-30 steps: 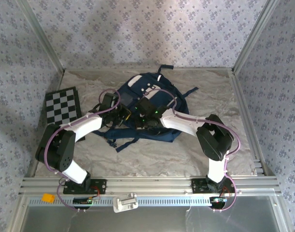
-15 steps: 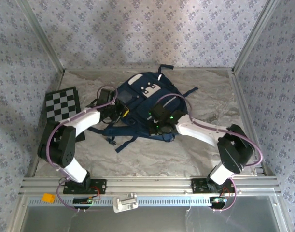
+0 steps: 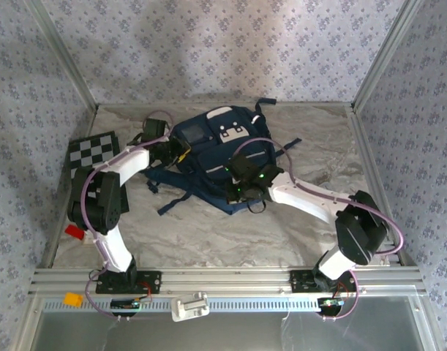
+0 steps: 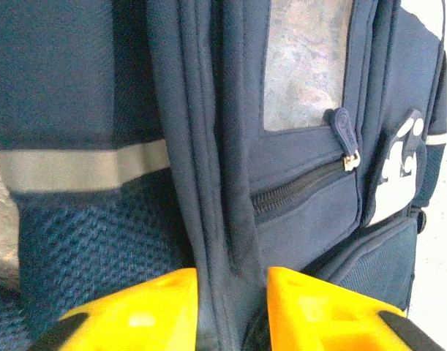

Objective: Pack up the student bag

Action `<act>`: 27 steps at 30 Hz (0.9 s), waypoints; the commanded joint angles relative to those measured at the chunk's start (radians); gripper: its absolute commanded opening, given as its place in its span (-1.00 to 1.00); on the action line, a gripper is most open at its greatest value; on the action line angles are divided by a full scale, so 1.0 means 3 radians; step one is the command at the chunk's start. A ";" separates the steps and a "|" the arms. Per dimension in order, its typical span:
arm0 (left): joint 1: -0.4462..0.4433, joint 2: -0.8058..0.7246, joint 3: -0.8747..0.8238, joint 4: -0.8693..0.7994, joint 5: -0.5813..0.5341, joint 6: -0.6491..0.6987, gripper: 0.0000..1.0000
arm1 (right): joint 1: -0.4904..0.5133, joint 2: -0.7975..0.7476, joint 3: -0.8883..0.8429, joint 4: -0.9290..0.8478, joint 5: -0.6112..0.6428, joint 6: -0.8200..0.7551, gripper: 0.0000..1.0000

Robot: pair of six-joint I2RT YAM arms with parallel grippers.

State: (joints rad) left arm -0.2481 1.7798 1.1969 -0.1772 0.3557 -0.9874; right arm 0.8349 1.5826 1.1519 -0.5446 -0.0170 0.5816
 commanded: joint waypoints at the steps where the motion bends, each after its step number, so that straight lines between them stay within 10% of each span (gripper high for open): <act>1: -0.0004 -0.0347 -0.0155 0.0029 0.0162 0.0143 -0.18 | 0.0026 0.0066 0.0104 0.0040 -0.0016 -0.0072 -1.00; 11: -0.0489 -0.1133 -0.1071 0.0364 -0.0085 -0.0748 0.03 | 0.0042 0.0044 -0.0051 0.0125 0.0065 0.0050 -1.00; 27: -0.1040 -0.0865 -0.1160 0.0743 -0.0511 -0.1554 -0.11 | 0.0064 0.0012 -0.0137 0.0218 0.0100 0.0105 -1.00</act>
State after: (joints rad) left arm -0.5419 1.5116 0.8181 0.0227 0.2359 -1.3975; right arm 0.8459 1.5978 1.1217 -0.4950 -0.0059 0.5941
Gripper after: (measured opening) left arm 0.449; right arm 0.052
